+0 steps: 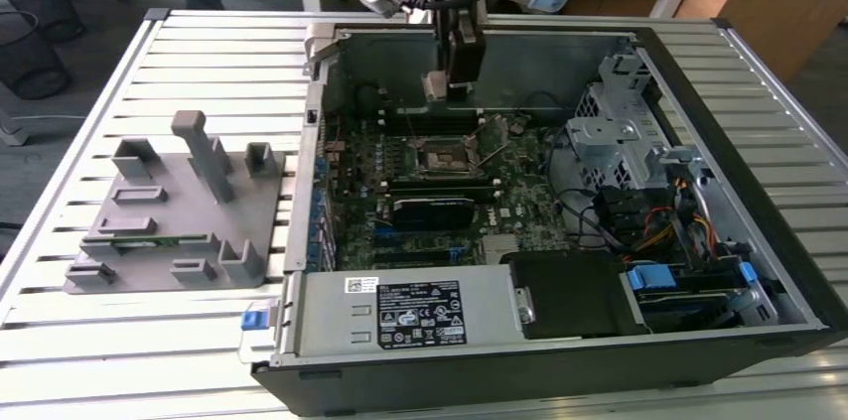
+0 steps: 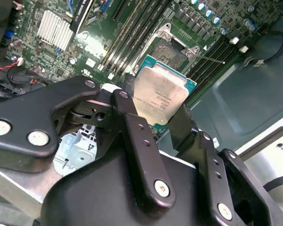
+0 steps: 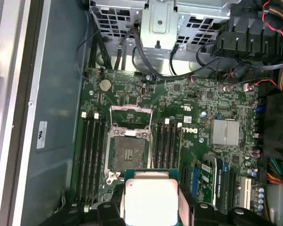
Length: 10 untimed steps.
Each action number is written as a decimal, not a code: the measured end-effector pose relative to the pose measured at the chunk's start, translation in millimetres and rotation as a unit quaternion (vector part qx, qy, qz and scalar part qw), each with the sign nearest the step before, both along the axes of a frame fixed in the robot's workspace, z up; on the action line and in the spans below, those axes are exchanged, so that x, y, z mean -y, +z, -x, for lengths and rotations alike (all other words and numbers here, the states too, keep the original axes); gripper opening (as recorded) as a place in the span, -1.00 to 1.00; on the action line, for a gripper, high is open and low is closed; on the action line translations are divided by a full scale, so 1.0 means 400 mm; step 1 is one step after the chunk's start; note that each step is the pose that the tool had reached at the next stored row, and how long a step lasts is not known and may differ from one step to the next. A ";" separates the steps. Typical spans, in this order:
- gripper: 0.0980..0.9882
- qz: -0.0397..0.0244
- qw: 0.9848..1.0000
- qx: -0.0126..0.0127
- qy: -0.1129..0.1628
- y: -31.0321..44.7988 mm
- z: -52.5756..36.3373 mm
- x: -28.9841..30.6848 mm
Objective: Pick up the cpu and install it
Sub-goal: 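Place the cpu into insertion slot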
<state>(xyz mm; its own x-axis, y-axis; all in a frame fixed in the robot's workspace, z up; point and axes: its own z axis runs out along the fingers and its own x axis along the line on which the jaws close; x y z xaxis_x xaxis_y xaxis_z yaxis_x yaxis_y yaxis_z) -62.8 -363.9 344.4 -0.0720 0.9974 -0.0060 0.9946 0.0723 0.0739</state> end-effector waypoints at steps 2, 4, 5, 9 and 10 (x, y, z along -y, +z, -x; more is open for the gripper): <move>-0.01 0.000 1.000 0.000 -0.005 -0.009 -0.001 -0.002; -0.01 0.000 1.000 0.000 -0.016 -0.016 -0.001 -0.002; -0.01 0.000 1.000 0.000 -0.021 -0.020 -0.001 -0.002; -0.01 0.002 1.000 0.001 -0.029 -0.026 -0.002 -0.003; -0.01 0.002 1.000 0.001 -0.029 -0.029 -0.002 -0.004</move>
